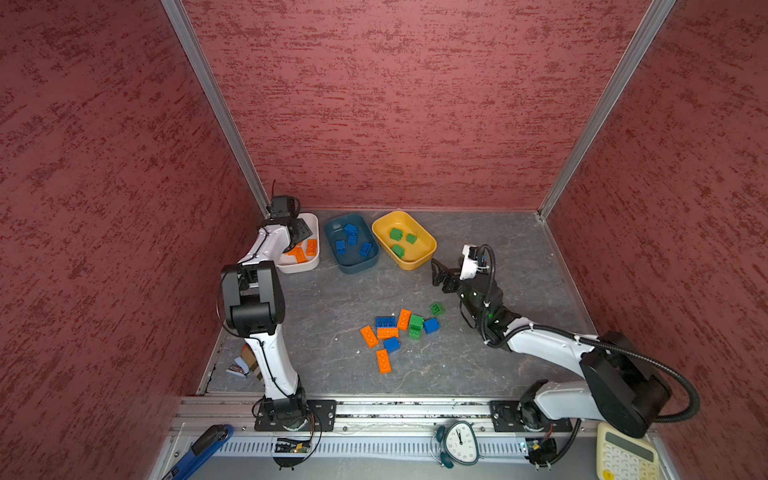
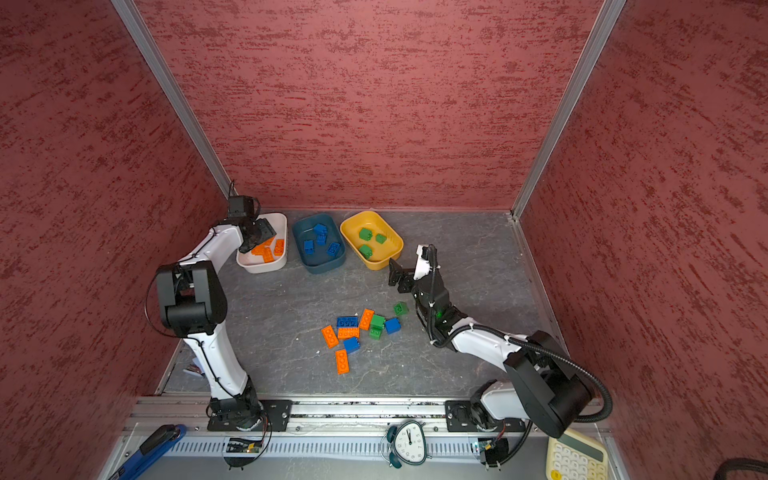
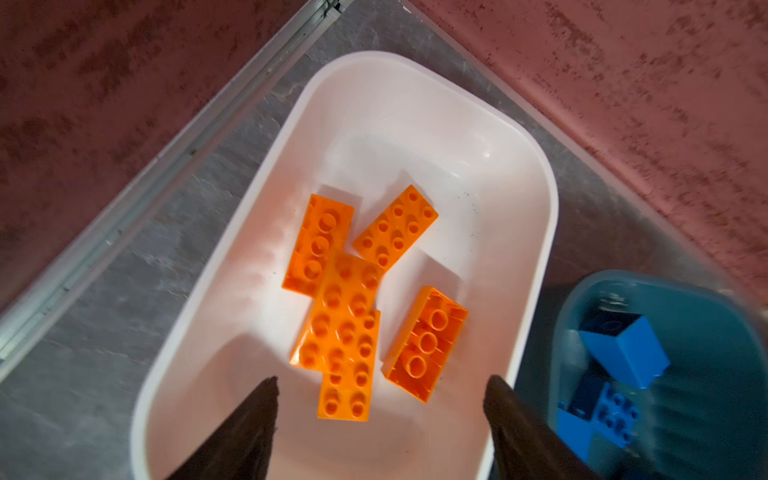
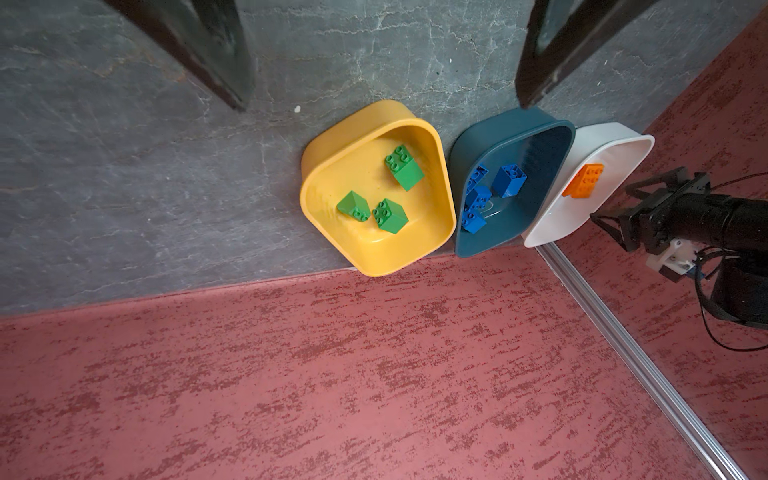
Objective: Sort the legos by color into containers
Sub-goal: 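Carry orange brick into white bin and open left gripper, then move left gripper back over the brick pile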
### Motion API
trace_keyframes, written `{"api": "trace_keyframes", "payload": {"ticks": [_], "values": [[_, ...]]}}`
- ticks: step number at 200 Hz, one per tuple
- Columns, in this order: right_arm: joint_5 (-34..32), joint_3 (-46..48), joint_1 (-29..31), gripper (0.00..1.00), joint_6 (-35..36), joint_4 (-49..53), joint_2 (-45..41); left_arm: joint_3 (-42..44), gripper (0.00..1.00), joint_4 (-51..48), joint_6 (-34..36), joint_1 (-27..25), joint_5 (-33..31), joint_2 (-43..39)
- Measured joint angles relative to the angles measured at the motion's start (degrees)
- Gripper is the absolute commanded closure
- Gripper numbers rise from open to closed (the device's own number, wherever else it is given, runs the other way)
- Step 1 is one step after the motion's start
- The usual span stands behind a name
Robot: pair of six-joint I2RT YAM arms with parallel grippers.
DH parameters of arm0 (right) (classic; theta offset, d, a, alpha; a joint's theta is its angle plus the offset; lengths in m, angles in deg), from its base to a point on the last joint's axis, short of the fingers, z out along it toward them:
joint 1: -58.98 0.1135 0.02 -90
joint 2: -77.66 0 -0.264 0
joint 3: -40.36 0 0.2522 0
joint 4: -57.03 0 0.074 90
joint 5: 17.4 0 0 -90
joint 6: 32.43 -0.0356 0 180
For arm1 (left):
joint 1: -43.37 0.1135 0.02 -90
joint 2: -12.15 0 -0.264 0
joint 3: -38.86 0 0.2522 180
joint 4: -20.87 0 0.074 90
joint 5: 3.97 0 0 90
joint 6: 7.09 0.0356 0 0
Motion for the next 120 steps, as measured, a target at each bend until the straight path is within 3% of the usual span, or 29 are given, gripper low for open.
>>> {"api": "trace_keyframes", "payload": {"ticks": [39,60,120], "values": [[0.13,0.02,-0.09,0.01,0.0,0.37,0.0,9.42,0.0,1.07,-1.4,-2.8,2.99,-9.07],[0.22,-0.07,-0.22,0.01,0.0,0.61,0.15,14.32,0.01,1.33,-1.79,-5.73,3.5,-15.21],[1.22,-2.91,-0.35,0.01,-1.03,2.82,3.41,26.43,0.0,-0.72,-1.99,-22.34,3.02,-28.35]]}}
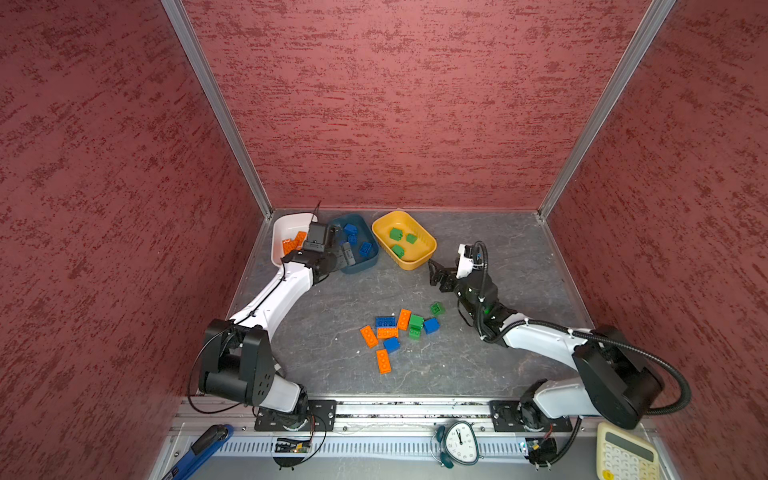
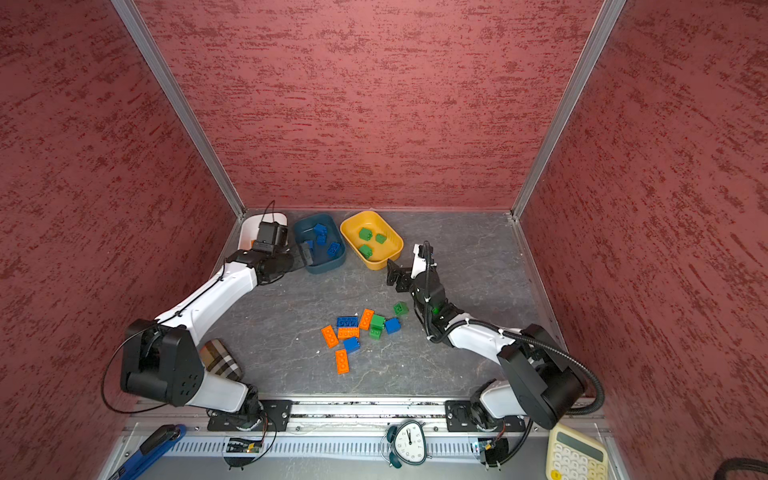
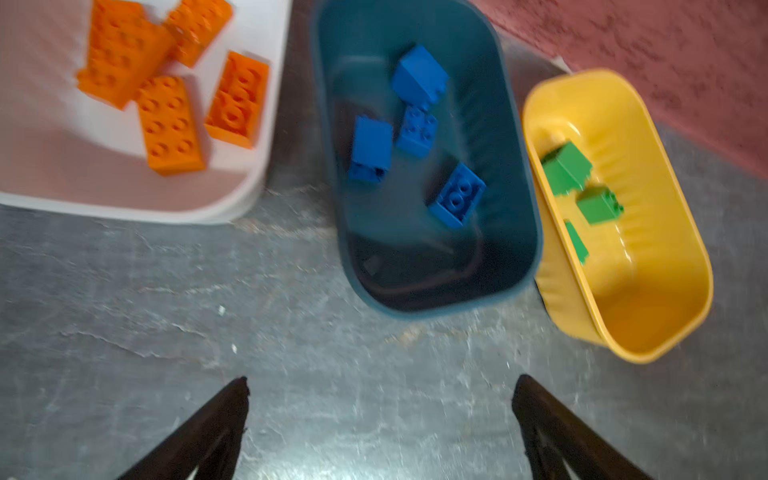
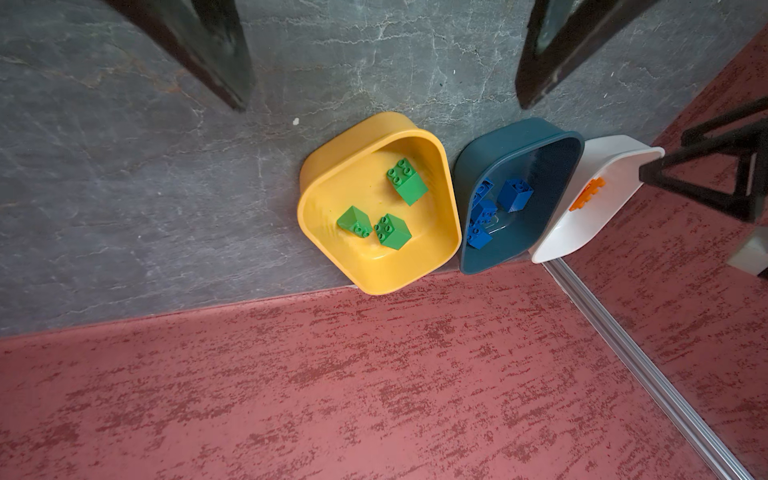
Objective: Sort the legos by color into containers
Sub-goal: 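Move left gripper back over the brick pile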
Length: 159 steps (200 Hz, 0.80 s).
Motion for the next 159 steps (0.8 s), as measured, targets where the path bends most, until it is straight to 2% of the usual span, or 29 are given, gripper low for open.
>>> {"api": "trace_keyframes", "payload": {"ticks": [50,87,116,134,159], "values": [[0.09,-2.21,-0.02,0.01,-0.59,2.58,1.53,4.7,0.0,-5.25,-3.56,-15.82,0.28,-0.48],[0.17,-3.21,-0.02,0.01,-1.55,3.67,3.37,7.21,0.0,-8.31,-8.15,-24.41,1.38,-0.48],[0.26,-4.0,-0.02,0.01,-1.92,5.2,4.7,10.27,0.09,-9.79,-11.96,-31.32,2.75,-0.44],[0.31,-4.52,-0.02,0.01,-1.95,5.95,4.96,11.56,0.14,-10.4,-13.44,-33.9,3.82,0.22],[0.61,-5.55,-0.02,0.01,-1.95,6.4,5.42,12.81,0.19,-11.08,-15.5,-34.38,4.24,1.75]]}}
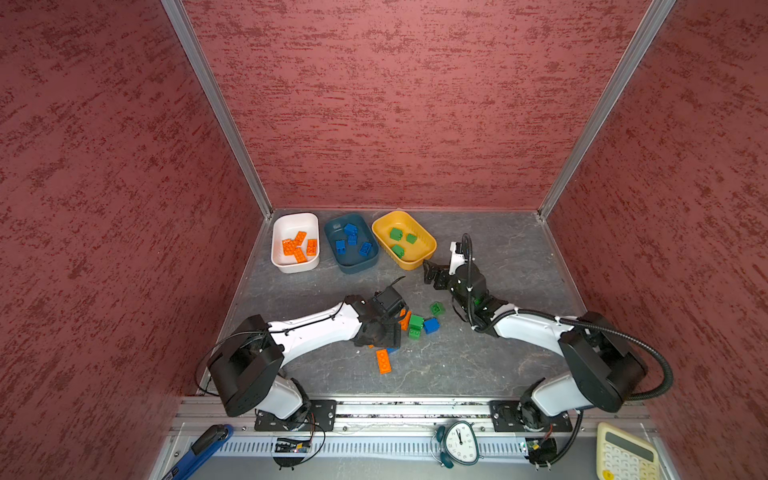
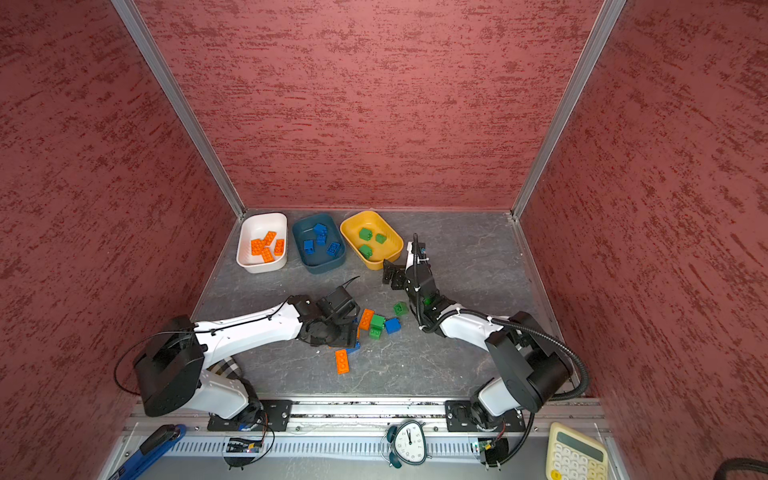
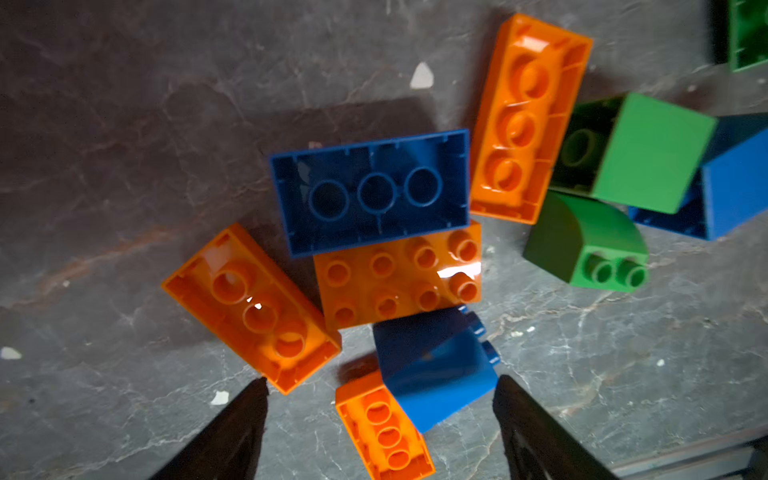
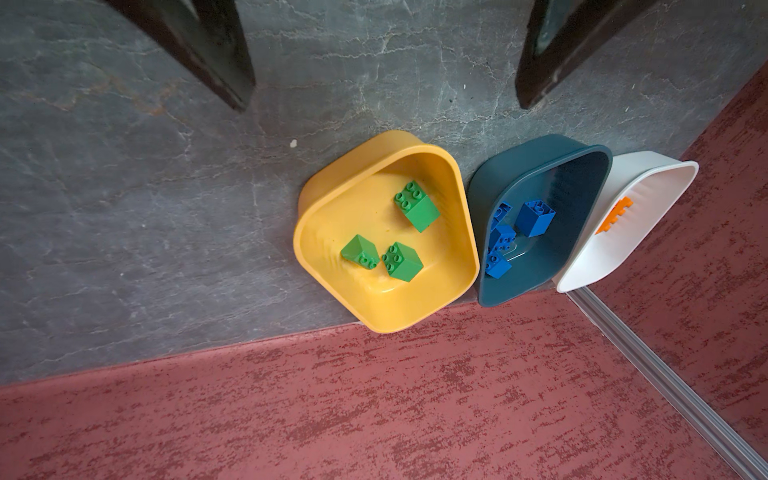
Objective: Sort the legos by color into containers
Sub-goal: 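Move left gripper back over the brick pile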
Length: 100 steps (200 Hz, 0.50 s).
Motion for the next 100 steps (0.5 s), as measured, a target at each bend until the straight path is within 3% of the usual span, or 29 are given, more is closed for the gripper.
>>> {"api": "trace_keyframes", "payload": {"ticks": [60,100], "values": [[0.55,-0.31,0.0,0.01,-0.02,0.9,0.2,2.95,0.31,1.14,-4.31,2.19,-0.11,-2.29],[0.55,-0.31,0.0,0.01,-0.04,1.6,0.2,8.63,0.25,3.45,-6.38,9.2,1.29,-9.03]]}}
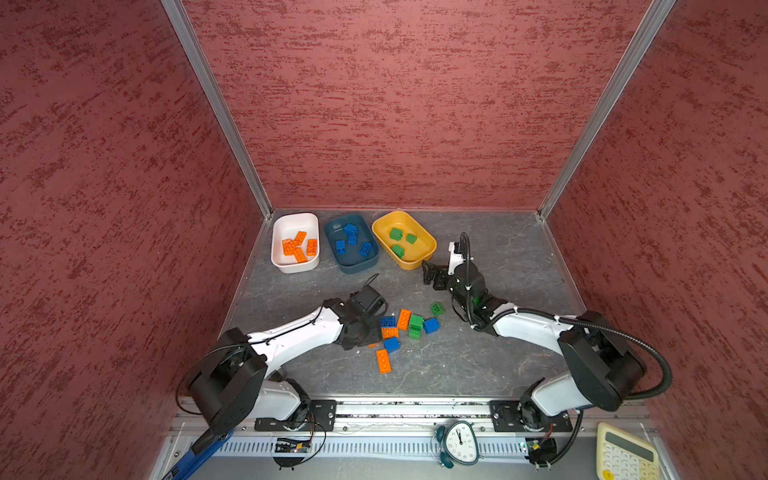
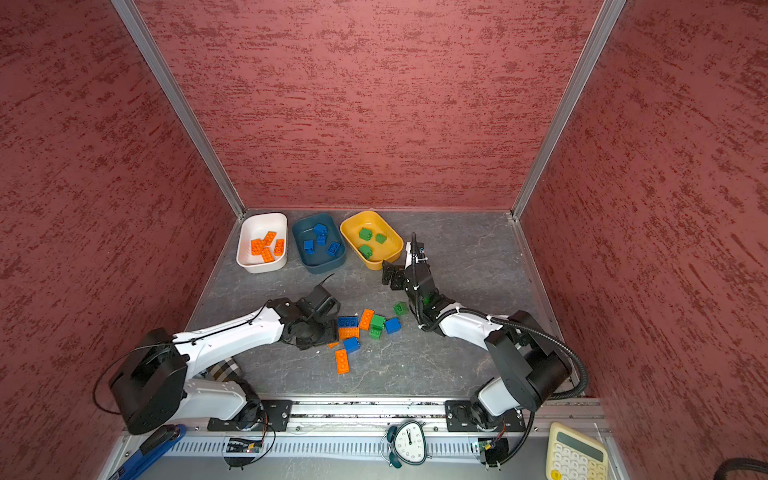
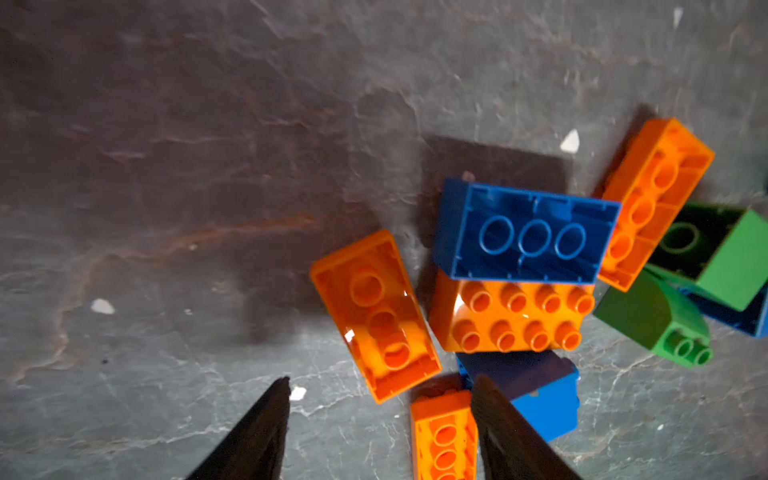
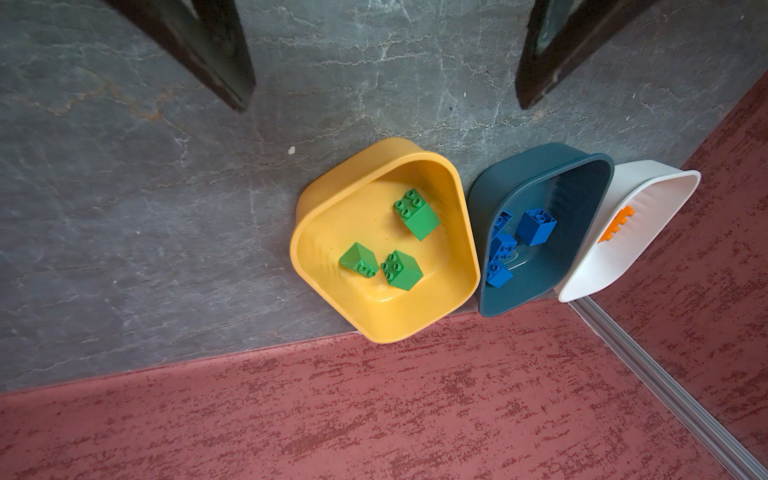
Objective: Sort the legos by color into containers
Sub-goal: 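Move left gripper back over the brick pile, then lower left gripper and grasp an orange brick at pile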
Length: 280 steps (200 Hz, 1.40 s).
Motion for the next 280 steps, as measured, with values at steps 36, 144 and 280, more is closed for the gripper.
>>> {"api": "trace_keyframes", "payload": {"ticks": [36,144,280], "values": [[0.07,-0.02,0.0,0.01,-0.42,0.17,0.0,1.62,0.25,1.99,-0.13,3.28,0.83,-2.05],[0.42,-0.7,0.0,0.01,-1.03,1.29,1.07,-0.66,0.34,2.27,-1.4,2.45,0.2,7.21],[0.66,-1.4,0.0,0.01,-1.55,1.66,1.81,-7.98,0.55,-4.28,2.95,-3.61,-4.57,15.43]]}}
